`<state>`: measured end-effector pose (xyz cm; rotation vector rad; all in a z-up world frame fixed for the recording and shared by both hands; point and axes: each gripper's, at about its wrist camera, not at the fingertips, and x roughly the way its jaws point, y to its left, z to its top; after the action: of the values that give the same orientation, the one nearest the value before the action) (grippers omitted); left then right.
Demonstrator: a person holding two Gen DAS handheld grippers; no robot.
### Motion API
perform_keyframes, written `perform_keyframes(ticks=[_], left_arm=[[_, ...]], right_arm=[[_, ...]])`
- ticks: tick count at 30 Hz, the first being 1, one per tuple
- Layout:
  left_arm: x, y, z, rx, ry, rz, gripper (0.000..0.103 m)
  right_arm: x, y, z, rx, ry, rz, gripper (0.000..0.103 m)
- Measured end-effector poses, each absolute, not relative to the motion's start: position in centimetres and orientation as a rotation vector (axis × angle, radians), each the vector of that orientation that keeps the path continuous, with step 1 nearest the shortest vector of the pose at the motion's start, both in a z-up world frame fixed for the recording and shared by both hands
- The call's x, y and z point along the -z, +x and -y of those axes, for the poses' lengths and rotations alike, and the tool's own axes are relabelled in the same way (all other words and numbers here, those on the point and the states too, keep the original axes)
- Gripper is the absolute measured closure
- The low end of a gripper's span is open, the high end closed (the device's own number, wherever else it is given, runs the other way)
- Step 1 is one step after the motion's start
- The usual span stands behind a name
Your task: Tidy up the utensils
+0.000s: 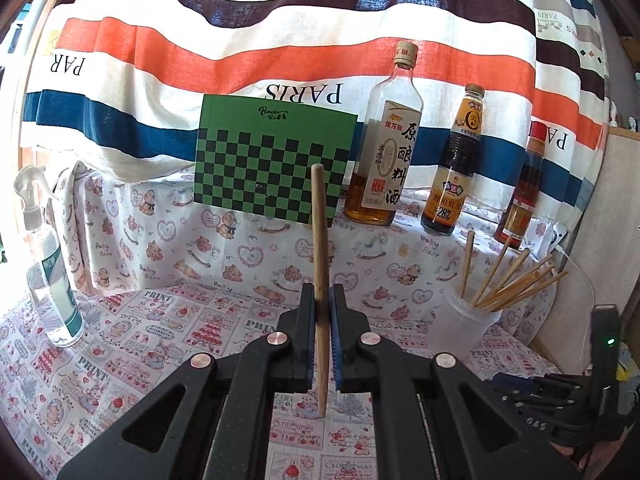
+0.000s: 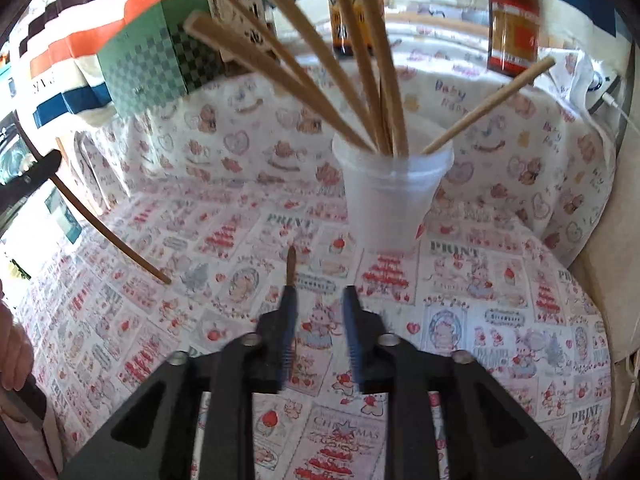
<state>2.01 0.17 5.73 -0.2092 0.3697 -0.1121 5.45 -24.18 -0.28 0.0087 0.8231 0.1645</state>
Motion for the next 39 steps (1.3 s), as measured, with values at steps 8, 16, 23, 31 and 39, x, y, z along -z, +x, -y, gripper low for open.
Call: perform_keyframes(ticks=[8,16,23,31,39], left_arm=[[-5.2,2.8,0.2,0.121,-0.202,-0.413,0.097],[-4.2,3.8,-0.3,0.131,-0.234,-0.467,0.097],[-4.2,3.8,-0.7,0.132,-0.264,-0.477,0.097],[-4.2,3.9,-1.0,0.128,-0.278,-0.480,0.097],[-4.3,3.7,-0.2,0.123,-0.228,-0.460,0.097]], right_arm=[[3.9,5.6,20.9,-0.216,-0.155,-0.953,0.062],[4.6,5.6,21.7,-0.211,-0.066,-0.987,0.092],[1.8,5.0,24.0,-0.202,0.032,-0.882,0.092],[-3.7,2.3,25.3,-0.203,0.048,-0.659,0.092],[-4.8,1.9,25.6,-0.169,0.026,-0.619,0.093]])
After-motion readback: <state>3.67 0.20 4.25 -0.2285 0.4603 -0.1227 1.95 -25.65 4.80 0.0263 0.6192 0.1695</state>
